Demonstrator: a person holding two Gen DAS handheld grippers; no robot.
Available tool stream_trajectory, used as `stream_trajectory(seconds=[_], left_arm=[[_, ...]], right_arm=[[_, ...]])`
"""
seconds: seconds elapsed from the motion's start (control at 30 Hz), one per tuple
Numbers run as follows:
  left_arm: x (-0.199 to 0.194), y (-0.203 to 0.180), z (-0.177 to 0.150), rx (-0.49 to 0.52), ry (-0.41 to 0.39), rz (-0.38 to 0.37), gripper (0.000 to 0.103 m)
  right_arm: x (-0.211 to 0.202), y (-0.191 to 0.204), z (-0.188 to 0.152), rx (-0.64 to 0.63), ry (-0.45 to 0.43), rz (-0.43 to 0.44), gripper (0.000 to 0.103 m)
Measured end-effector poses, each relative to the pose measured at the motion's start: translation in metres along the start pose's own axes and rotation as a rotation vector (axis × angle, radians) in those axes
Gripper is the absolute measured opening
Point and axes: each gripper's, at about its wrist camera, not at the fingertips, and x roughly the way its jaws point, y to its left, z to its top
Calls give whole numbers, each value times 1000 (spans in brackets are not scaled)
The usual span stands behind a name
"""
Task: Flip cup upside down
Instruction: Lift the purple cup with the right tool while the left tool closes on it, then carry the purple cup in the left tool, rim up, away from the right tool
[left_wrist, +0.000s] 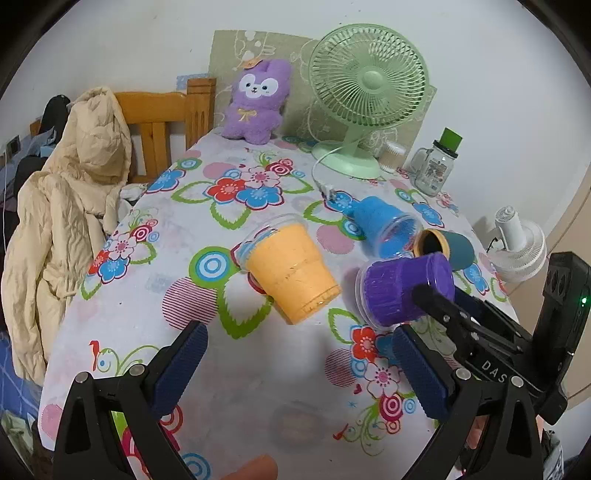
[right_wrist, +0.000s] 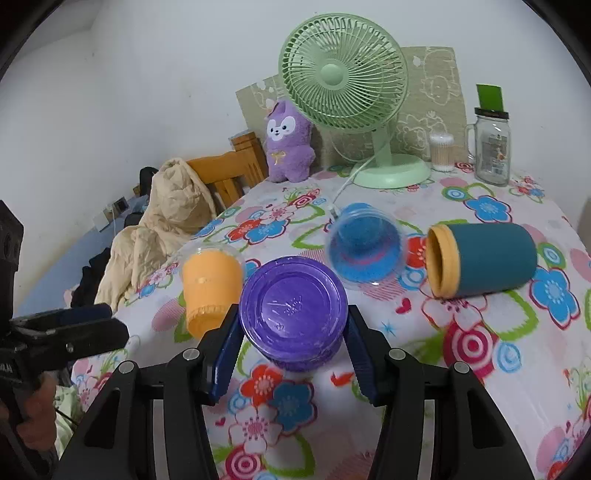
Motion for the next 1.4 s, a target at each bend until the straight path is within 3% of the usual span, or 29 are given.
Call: stream_trajectory(seconds=[0.23,0.47,0.73,0.87,1.07,1.4], left_arm=[[-5,-6,-5,9,1,-3,101],[-13,-24,-14,30,1,-36,101],[-16,-34,-22,52,9,-28,101],[-19,-35,-24,54,10,-27,101],[-22,-46,-29,69,8,-39,101],[-22,-75,-41,104,27,-67,101]], right_arm=[[-28,8,-17,-11,42,-25,57],[-68,35,-27,-97,-60,-98,57],[-43,11,-47,-11,18,-119,57],[-45,16,-51,12,106,-126,58],[-65,22,-57,44,115,-138,83],[-93,17,-64,23,91,-164,87]])
